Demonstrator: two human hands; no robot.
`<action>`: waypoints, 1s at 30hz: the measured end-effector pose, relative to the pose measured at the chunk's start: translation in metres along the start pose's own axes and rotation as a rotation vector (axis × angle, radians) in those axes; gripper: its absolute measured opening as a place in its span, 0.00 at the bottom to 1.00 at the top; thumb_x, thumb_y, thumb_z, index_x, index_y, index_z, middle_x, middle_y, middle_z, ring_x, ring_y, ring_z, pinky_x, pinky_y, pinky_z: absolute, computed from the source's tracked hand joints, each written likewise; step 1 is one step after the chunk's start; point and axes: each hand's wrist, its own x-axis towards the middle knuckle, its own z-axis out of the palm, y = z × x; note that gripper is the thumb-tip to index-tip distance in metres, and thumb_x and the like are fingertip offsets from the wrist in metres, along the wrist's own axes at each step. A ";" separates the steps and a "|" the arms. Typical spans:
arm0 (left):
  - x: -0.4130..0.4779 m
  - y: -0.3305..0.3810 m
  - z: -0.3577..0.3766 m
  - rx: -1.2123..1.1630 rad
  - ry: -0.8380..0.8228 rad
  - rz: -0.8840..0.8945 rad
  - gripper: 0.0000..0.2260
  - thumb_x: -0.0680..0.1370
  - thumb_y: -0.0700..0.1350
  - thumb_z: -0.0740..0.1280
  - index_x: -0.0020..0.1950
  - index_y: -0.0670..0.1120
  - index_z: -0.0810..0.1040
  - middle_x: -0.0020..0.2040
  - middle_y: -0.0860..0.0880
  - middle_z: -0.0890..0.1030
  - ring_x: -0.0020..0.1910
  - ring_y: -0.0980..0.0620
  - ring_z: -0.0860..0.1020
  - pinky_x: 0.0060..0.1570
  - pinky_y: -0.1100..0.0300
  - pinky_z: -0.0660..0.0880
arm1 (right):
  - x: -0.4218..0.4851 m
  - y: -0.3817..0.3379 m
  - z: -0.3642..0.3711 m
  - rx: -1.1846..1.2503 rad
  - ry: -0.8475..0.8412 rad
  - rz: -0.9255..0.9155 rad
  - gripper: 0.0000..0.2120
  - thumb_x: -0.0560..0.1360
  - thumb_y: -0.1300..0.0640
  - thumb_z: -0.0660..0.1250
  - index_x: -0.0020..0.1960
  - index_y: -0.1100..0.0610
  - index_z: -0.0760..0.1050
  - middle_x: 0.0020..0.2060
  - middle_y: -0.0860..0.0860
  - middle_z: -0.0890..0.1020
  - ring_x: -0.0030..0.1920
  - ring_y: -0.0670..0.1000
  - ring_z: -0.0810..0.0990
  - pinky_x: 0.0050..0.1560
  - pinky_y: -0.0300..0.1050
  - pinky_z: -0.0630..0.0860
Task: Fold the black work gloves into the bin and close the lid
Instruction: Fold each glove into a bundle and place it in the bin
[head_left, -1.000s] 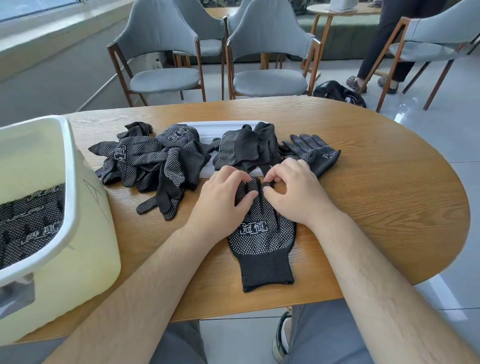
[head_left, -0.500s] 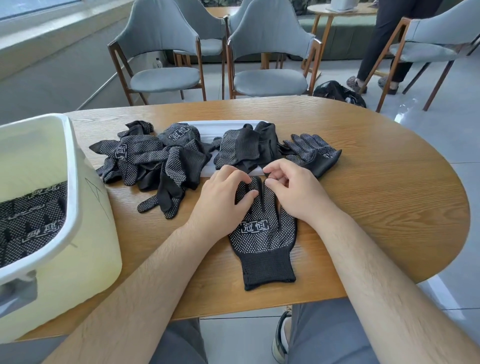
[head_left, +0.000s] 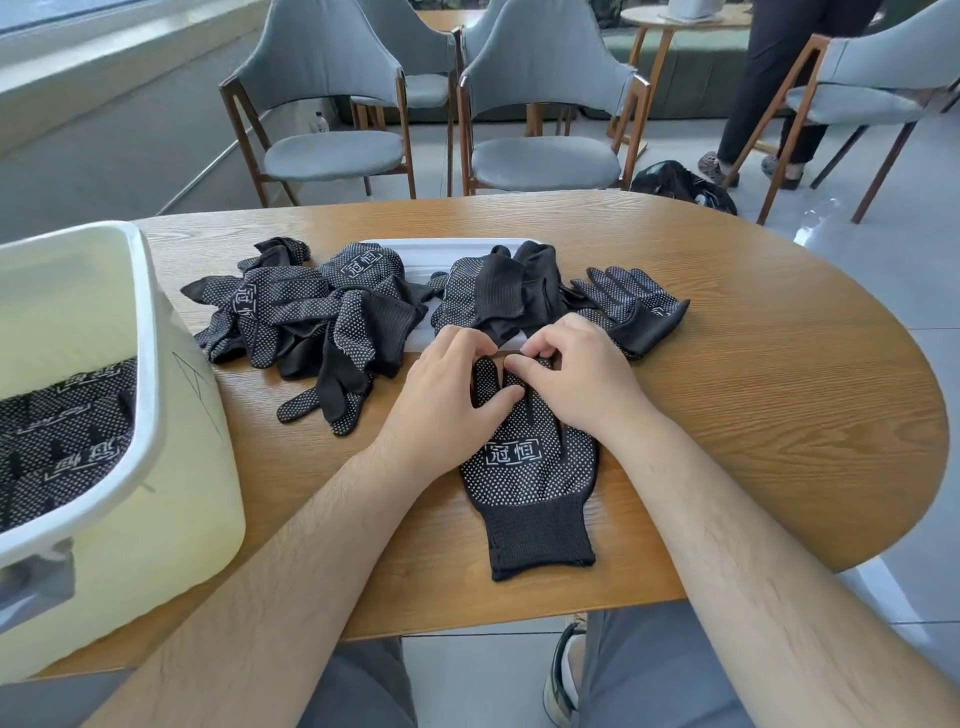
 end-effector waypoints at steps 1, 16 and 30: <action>0.000 0.000 0.000 0.004 0.002 0.004 0.19 0.75 0.54 0.74 0.60 0.47 0.74 0.55 0.53 0.74 0.55 0.54 0.74 0.59 0.52 0.74 | 0.000 0.001 0.000 0.000 -0.001 -0.005 0.10 0.75 0.42 0.73 0.47 0.49 0.83 0.46 0.46 0.77 0.55 0.50 0.76 0.59 0.53 0.75; -0.035 0.006 -0.010 0.172 0.086 0.090 0.12 0.78 0.56 0.66 0.52 0.49 0.79 0.54 0.54 0.74 0.57 0.50 0.71 0.60 0.55 0.67 | -0.065 0.022 -0.036 -0.035 0.057 0.066 0.09 0.76 0.43 0.67 0.44 0.48 0.80 0.44 0.42 0.78 0.51 0.49 0.74 0.59 0.53 0.73; -0.034 0.004 -0.011 0.120 -0.062 0.078 0.15 0.77 0.56 0.70 0.55 0.46 0.78 0.56 0.52 0.74 0.59 0.50 0.73 0.62 0.61 0.67 | -0.070 0.016 -0.042 0.119 -0.004 0.033 0.06 0.79 0.49 0.70 0.54 0.44 0.75 0.42 0.40 0.80 0.44 0.39 0.79 0.57 0.47 0.73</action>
